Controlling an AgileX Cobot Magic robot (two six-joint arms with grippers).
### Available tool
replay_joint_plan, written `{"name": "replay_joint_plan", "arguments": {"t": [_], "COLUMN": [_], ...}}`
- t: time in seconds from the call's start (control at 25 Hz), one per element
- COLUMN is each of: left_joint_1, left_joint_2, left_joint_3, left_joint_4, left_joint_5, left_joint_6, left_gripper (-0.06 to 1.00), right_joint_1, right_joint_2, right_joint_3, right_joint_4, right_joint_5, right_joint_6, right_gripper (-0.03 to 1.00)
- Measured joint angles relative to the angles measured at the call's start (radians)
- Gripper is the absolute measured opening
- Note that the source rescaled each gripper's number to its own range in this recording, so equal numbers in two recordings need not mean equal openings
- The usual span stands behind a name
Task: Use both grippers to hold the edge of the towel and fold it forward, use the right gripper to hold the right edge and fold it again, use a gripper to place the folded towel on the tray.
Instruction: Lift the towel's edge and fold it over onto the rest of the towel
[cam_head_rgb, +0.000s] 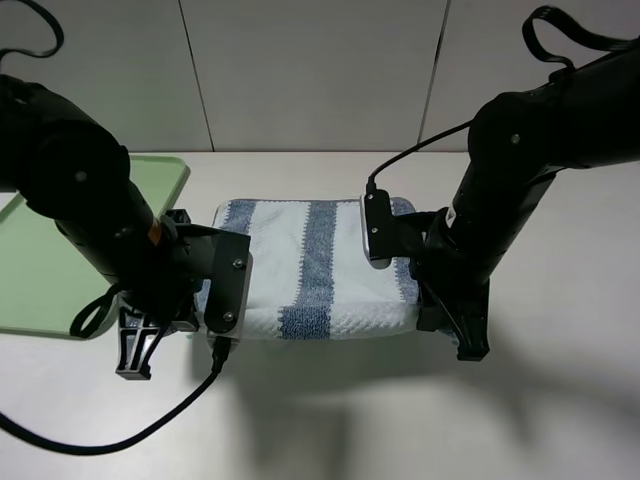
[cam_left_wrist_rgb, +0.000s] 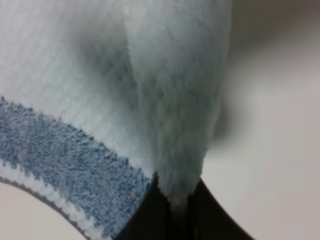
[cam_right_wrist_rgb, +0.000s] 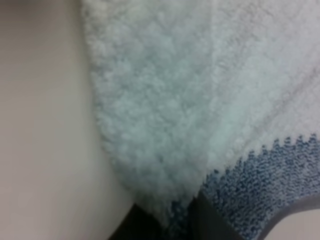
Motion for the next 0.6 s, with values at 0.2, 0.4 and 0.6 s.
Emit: {"name": "replay_joint_plan", "arguments": {"t": [0.2, 0.4, 0.6], "left_joint_1": [-0.028, -0.030, -0.031], "left_joint_2": [-0.053, -0.070, -0.075], "left_joint_3": [0.000, 0.000, 0.000], "left_joint_4": [-0.005, -0.060, -0.115], "left_joint_5": [0.075, 0.126, 0.179], "left_joint_6": [0.003, 0.003, 0.003], "left_gripper": [0.00, 0.00, 0.00], "right_joint_1": [0.000, 0.000, 0.000], "right_joint_2": [-0.045, -0.076, -0.116], "right_joint_3": [0.000, 0.000, 0.000], "right_joint_4": [0.032, 0.068, 0.077], "right_joint_5": [0.043, 0.103, 0.156], "right_joint_6": [0.014, 0.020, 0.057], "right_gripper": [0.01, 0.01, 0.00]}}
